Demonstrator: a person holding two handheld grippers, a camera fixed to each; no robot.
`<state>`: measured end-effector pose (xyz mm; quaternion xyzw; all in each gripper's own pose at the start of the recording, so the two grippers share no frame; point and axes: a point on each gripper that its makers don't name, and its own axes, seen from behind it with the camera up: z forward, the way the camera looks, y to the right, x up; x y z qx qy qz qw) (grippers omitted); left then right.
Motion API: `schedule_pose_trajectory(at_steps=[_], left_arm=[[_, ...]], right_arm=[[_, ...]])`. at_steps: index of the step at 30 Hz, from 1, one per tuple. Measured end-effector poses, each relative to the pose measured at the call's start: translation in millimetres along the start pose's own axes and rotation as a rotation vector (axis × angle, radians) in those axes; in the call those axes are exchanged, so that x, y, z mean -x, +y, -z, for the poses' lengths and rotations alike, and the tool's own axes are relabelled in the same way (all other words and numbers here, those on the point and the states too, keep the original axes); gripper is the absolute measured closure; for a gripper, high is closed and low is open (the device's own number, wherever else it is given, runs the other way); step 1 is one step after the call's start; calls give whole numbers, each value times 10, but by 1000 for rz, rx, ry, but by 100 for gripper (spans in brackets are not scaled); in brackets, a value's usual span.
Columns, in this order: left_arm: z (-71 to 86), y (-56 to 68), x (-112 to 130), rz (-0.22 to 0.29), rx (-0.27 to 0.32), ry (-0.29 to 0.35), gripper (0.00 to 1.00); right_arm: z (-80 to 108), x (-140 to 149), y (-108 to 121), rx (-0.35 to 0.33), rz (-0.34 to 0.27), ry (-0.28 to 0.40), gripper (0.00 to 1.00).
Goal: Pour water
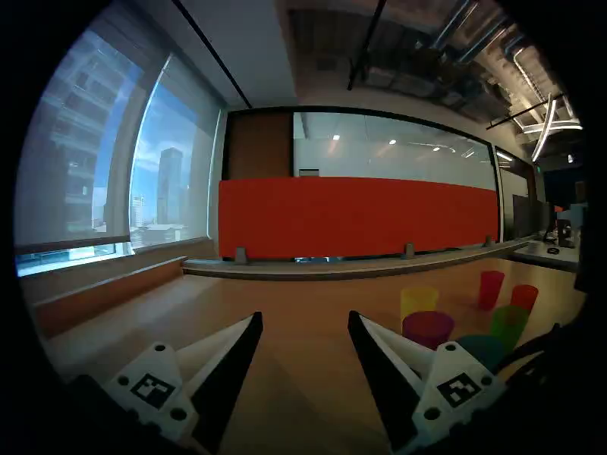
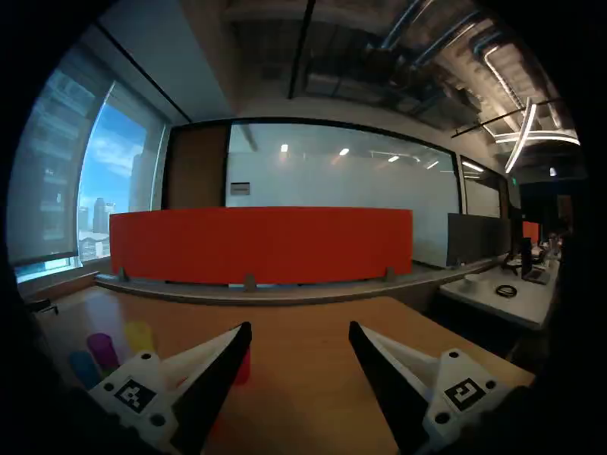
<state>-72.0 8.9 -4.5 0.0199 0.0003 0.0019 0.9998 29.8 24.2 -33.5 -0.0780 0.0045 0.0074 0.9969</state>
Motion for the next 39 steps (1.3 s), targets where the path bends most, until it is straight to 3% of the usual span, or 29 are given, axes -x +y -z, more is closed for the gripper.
schedule_pose_trajectory(at_steps=[18,39], left_arm=[[2,-5,1,0,0,0,17],[-1,-11,-1,-1,0,0,17]], right_arm=[[-56,212,-56,-47,63,26,1],[-320,530,-315,-139,-12,63,1]])
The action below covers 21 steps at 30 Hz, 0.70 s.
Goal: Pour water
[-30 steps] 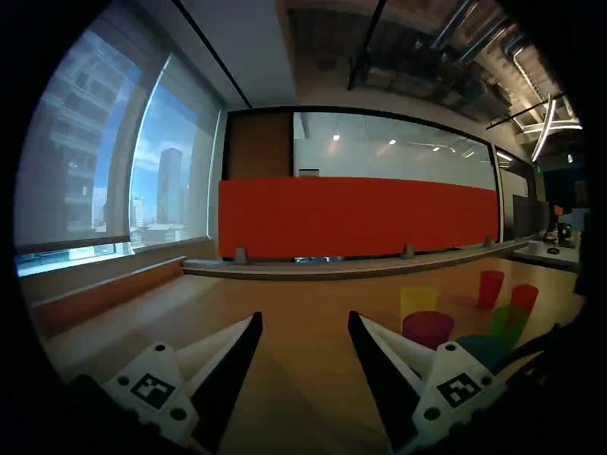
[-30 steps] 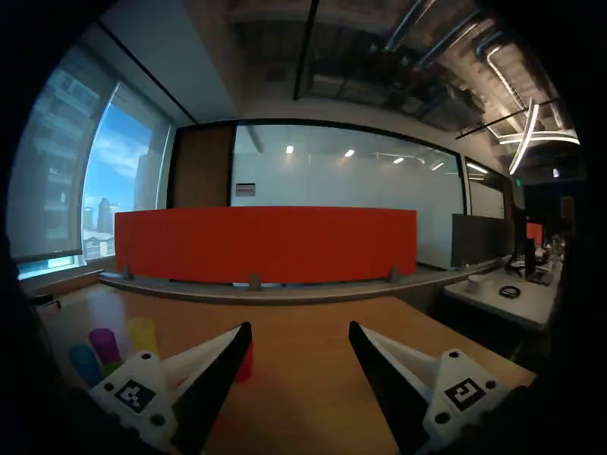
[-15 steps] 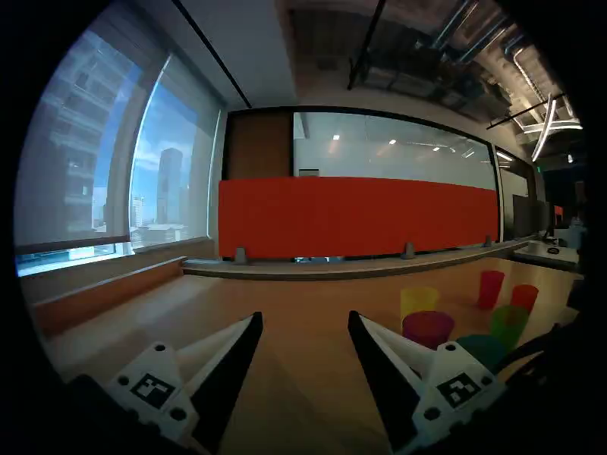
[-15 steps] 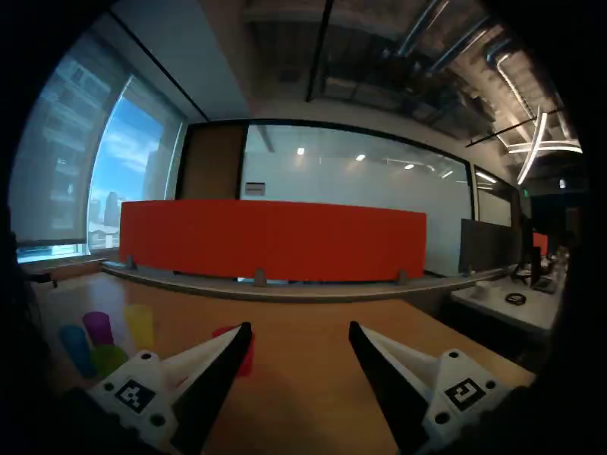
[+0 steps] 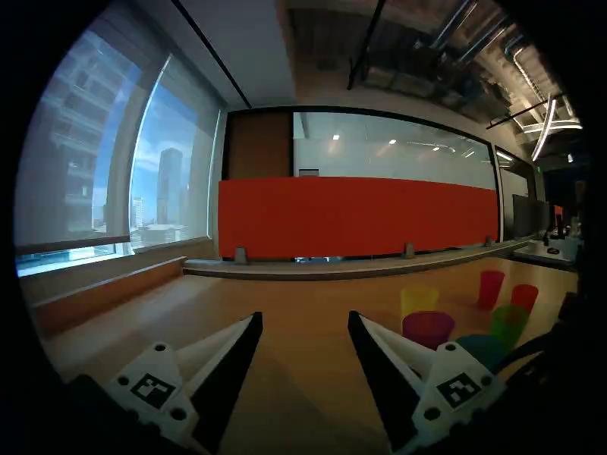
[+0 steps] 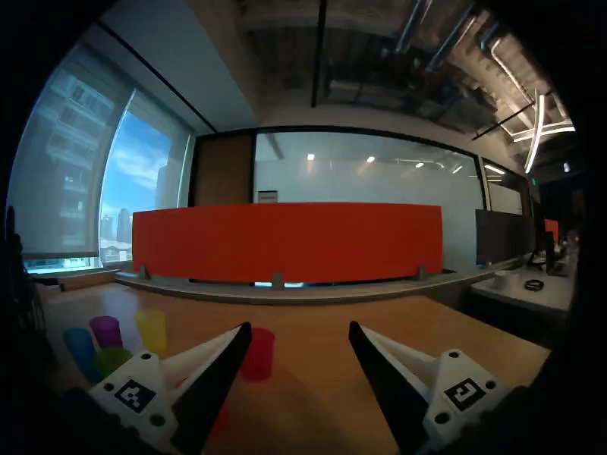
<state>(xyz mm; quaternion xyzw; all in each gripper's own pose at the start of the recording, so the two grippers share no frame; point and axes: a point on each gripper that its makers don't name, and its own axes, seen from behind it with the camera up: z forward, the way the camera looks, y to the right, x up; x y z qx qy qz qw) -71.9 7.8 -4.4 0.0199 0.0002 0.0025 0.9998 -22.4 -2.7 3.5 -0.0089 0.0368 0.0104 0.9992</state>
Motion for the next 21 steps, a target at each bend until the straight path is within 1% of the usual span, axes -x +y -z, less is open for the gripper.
schedule_pose_trajectory(at_steps=[3,15,21], left_arm=[[3,-3,2,1,0,0,17],[7,-6,-4,0,0,0,17],[9,-10,-6,0,0,0,17]], right_arm=[[-15,52,-35,-8,-9,-3,1],[-46,226,-9,4,-18,-27,1],[-46,271,-2,14,-10,-40,1]])
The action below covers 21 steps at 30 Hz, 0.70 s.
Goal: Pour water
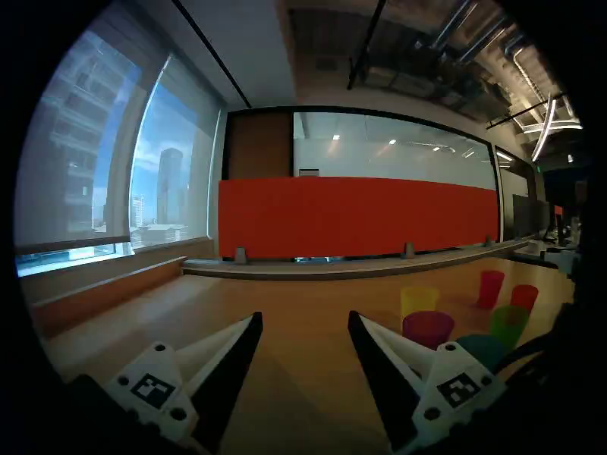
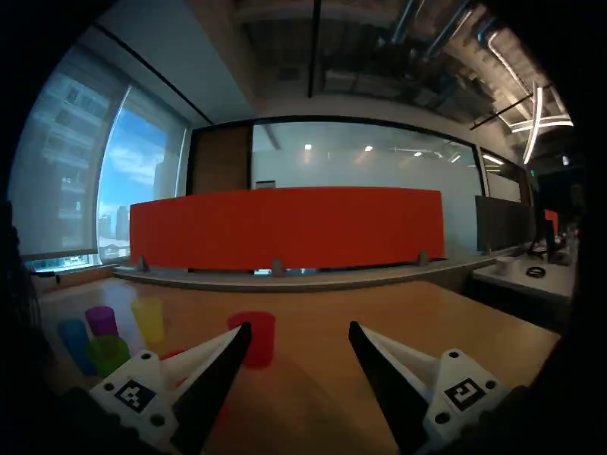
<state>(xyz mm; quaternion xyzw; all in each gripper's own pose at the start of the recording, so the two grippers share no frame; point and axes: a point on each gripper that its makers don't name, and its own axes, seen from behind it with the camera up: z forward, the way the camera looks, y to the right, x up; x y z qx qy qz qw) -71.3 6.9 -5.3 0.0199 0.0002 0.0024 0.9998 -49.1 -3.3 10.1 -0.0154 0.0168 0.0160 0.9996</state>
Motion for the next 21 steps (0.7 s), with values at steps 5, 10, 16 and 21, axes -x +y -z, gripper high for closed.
schedule_pose_trajectory(at_steps=[5,10,16,21], left_arm=[[-3,-2,-1,0,0,0,17],[1,-7,2,0,0,0,17],[5,-3,7,0,0,0,17],[7,-1,6,0,0,0,17]], right_arm=[[-4,-5,-13,4,15,1,1],[1,-9,-32,4,28,1,1],[14,-7,-16,9,29,0,1],[16,3,-8,9,28,0,1]])
